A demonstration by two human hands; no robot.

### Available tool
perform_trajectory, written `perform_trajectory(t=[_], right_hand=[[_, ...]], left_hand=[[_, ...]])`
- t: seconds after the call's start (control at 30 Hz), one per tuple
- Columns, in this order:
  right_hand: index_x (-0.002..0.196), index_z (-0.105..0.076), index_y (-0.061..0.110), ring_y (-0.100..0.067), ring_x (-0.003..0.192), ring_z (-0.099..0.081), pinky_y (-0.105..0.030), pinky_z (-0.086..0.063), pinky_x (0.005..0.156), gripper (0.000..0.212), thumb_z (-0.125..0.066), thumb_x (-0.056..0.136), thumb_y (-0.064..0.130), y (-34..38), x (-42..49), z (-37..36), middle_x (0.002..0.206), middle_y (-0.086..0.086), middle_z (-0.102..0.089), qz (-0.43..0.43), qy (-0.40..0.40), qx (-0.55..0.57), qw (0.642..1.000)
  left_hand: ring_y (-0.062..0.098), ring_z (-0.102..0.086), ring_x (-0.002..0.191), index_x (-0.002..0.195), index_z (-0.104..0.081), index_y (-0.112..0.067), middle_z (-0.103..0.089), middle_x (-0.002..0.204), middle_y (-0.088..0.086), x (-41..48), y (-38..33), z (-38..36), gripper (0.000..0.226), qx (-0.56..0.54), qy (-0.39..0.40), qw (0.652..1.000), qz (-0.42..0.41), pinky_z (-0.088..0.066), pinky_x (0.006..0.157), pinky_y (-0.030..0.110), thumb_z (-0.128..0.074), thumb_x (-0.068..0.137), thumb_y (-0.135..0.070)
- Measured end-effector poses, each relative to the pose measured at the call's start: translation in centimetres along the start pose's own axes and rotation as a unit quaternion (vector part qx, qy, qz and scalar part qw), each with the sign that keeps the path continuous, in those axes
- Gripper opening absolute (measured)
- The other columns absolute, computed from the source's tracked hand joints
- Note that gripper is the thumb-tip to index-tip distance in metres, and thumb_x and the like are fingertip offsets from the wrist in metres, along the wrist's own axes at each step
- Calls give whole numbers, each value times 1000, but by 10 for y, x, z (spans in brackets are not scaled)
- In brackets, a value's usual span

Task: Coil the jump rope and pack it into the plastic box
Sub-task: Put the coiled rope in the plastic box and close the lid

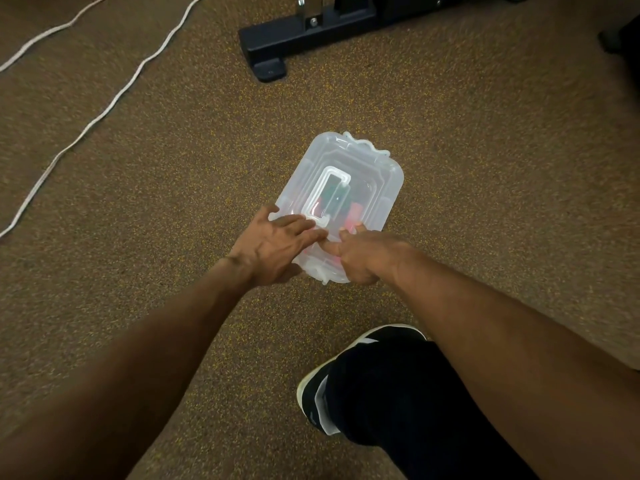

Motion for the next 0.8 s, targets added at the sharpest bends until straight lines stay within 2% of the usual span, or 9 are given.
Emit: perform_trajectory(t=[0.1,0.4,0.57,0.63,0.7,0.8], right_hand=[[155,7,41,-34,153,3,-60,-24,116,86,-46,97,5,1,-2,2,168,-4,0,3,1,2,1000],[153,9,43,-34,153,2,-60,-24,116,86,-44,97,4,-1,-1,2,168,-4,-2,2,0,3,1000],[155,8,41,-36,152,8,-63,-18,117,83,-44,98,10,-2,-3,0,167,-6,1,17,5,45,999],[156,3,39,-35,152,-1,-60,-21,117,79,-45,98,17,-4,-7,1,166,-8,-8,21,-8,64,998],[157,-7,34,-36,147,-23,-52,-32,113,72,-46,98,21,-8,-13,5,162,-10,-20,18,-25,84,996],[153,-27,26,-33,131,-46,-41,-41,102,58,-46,98,25,-17,-28,13,152,-11,-39,8,-40,116,992]], left_hand=[[18,-30,146,154,-10,-33,-28,162,-3,1,4,3,81,10,4,1000,-13,-18,117,54,-51,89,-62],[17,-30,146,152,-16,-35,-31,160,-4,0,-3,3,84,-42,0,999,23,-23,117,53,-63,85,-56],[25,-40,134,145,-25,-31,-41,145,4,12,-15,19,86,-63,35,996,48,-33,110,57,-70,76,-57],[28,-44,131,145,-28,-33,-43,143,7,20,-17,30,89,-68,56,995,55,-35,109,54,-71,73,-62],[31,-45,132,147,-27,-35,-44,144,8,24,-17,40,92,-77,83,992,64,-35,108,53,-72,72,-62],[32,-45,131,148,-28,-35,-45,145,9,26,-15,51,75,-133,115,980,88,-37,105,53,-67,84,-42]])
Point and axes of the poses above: each hand's wrist, its own x-axis towards the middle knuckle, its own z-axis out of the back of the hand, y = z × x, the point moved 2 cm from there along x, towards the middle knuckle
